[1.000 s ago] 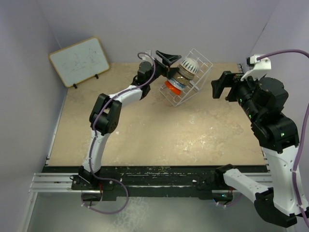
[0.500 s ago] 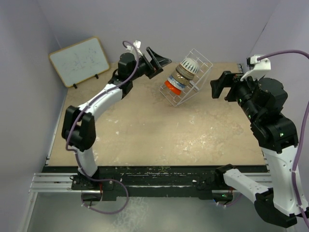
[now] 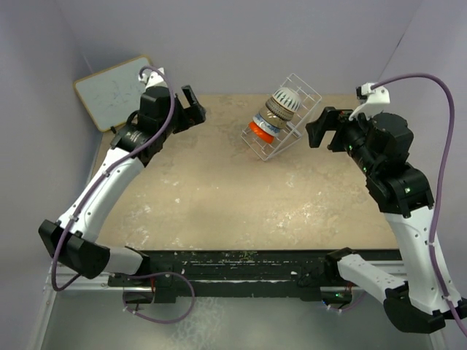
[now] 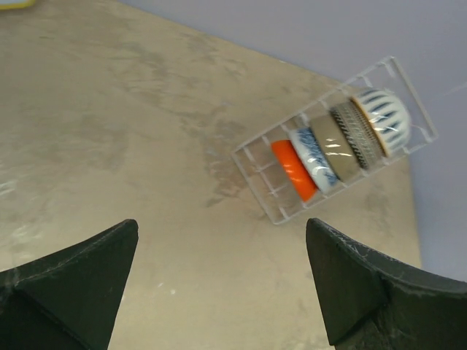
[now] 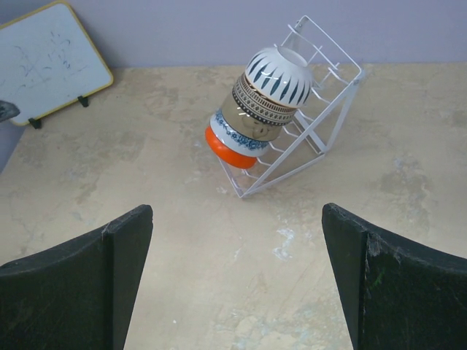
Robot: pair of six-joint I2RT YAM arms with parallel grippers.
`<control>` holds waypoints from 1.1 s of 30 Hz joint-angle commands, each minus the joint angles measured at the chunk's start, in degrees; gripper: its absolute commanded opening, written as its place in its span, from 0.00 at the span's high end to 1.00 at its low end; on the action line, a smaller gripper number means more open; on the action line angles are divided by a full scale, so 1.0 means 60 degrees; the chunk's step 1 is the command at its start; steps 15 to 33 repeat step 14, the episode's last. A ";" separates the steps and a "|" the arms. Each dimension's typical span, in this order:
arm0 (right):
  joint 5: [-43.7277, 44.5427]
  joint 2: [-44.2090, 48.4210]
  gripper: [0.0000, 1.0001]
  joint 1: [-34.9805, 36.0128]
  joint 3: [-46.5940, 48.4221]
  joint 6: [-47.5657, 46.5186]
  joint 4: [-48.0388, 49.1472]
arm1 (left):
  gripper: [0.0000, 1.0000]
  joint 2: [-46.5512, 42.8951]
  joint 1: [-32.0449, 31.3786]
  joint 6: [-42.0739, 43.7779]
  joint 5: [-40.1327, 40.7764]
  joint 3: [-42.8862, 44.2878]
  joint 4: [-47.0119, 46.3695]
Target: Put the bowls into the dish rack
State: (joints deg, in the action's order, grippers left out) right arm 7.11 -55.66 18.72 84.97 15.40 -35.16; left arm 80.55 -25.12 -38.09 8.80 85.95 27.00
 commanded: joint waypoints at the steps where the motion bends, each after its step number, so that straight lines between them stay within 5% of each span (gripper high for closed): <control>1: -0.0230 -0.0201 0.00 -0.0029 -0.0151 0.0277 0.0869 | 0.01 -0.0879 0.0057 0.0179 0.2857 -0.0346 0.2249; 14: 0.0221 -0.0216 0.00 -0.0029 -0.0963 0.0307 0.1582 | 0.01 -0.2532 0.0056 0.0989 0.3690 -0.1655 0.2590; 33: 0.0221 -0.0216 0.00 -0.0029 -0.0963 0.0307 0.1582 | 0.01 -0.2532 0.0056 0.0989 0.3690 -0.1655 0.2590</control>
